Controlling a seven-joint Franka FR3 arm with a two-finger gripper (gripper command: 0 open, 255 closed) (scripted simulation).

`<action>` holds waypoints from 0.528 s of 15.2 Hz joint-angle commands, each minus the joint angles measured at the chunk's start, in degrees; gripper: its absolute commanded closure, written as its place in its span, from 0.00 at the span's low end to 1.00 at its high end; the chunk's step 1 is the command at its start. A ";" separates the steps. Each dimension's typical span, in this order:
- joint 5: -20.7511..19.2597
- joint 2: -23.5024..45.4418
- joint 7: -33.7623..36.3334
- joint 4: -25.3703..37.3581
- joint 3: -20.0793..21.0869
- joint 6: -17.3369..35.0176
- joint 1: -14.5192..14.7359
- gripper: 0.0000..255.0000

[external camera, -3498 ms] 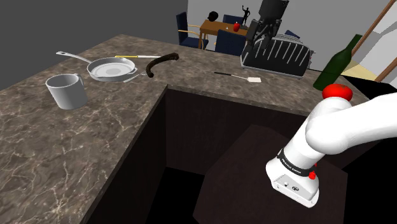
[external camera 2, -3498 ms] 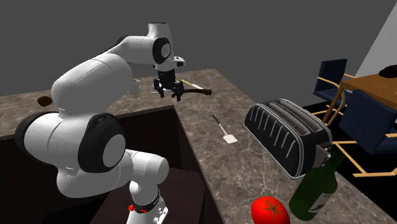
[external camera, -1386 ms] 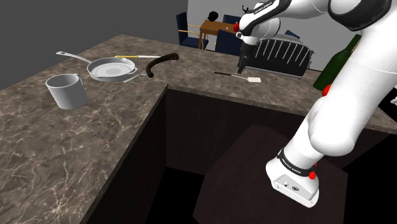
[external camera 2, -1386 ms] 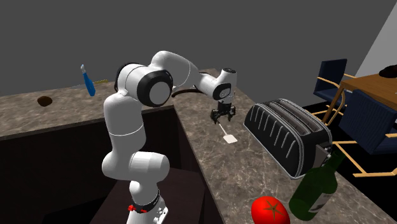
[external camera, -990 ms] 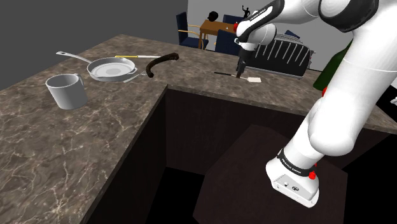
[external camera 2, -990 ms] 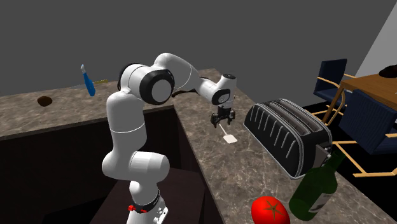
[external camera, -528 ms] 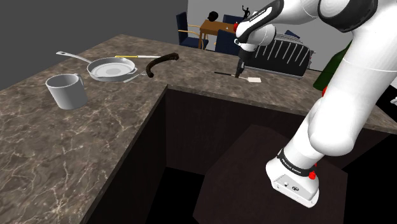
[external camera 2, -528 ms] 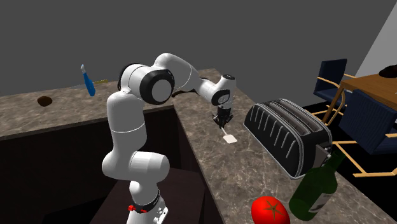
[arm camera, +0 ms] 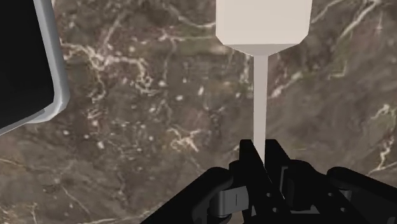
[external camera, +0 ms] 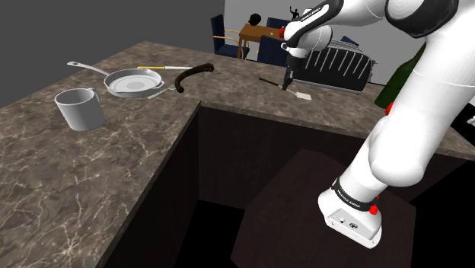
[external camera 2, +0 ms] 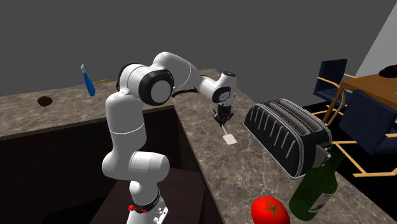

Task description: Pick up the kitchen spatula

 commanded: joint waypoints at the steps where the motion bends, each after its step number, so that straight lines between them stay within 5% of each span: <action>1: -1.01 -1.02 0.76 0.59 -0.16 -1.30 0.19 1.00; 8: -3.84 -4.06 2.95 3.37 -0.36 -6.20 0.62 1.00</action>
